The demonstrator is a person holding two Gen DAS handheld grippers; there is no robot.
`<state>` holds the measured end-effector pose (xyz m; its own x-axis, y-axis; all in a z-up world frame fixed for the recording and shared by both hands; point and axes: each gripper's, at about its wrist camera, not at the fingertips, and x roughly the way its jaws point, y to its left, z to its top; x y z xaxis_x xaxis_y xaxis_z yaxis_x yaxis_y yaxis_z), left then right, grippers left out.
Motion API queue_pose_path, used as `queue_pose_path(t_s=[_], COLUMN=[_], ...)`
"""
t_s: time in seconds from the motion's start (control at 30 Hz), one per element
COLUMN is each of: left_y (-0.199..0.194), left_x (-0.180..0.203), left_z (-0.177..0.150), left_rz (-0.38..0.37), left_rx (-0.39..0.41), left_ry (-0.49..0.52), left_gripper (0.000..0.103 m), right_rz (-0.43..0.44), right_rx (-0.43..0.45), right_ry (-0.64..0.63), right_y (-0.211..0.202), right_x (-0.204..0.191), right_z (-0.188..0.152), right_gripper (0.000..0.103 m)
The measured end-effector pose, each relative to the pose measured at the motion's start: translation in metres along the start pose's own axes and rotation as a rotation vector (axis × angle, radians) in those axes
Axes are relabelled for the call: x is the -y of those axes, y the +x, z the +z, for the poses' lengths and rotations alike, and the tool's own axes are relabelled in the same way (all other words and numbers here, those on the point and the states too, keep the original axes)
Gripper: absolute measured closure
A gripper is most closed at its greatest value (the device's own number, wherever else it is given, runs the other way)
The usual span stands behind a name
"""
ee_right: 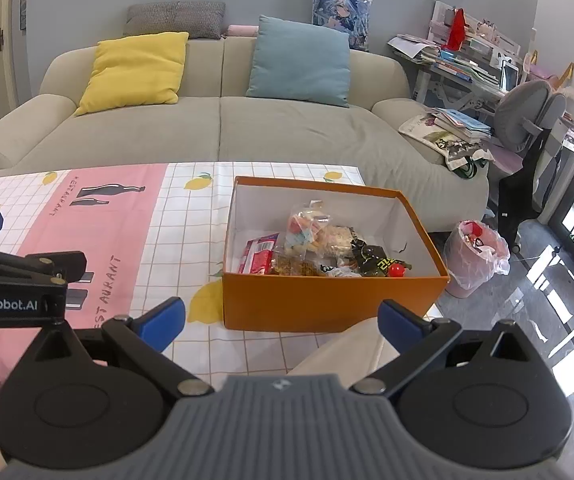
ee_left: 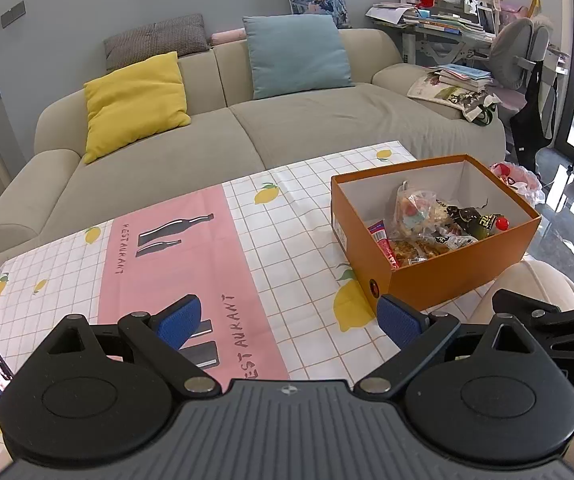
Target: Organize snacks
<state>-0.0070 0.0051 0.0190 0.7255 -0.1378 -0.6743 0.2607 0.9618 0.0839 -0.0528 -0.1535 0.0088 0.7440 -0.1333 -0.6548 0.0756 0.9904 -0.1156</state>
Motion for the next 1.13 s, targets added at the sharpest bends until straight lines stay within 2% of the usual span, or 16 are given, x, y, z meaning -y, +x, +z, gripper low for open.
queue_pose_path(t_s=[1.13], left_y=[-0.0009], left_x=[-0.0007], left_z=[0.0025], left_rz=[0.002], left_rx=[0.009], left_ry=[-0.003], left_gripper=[0.0], right_rz=[0.016], right_rx=[-0.009], right_ry=[-0.027], right_y=[0.0028], right_x=[0.0057], right_z=[-0.0013], right_gripper=[0.003])
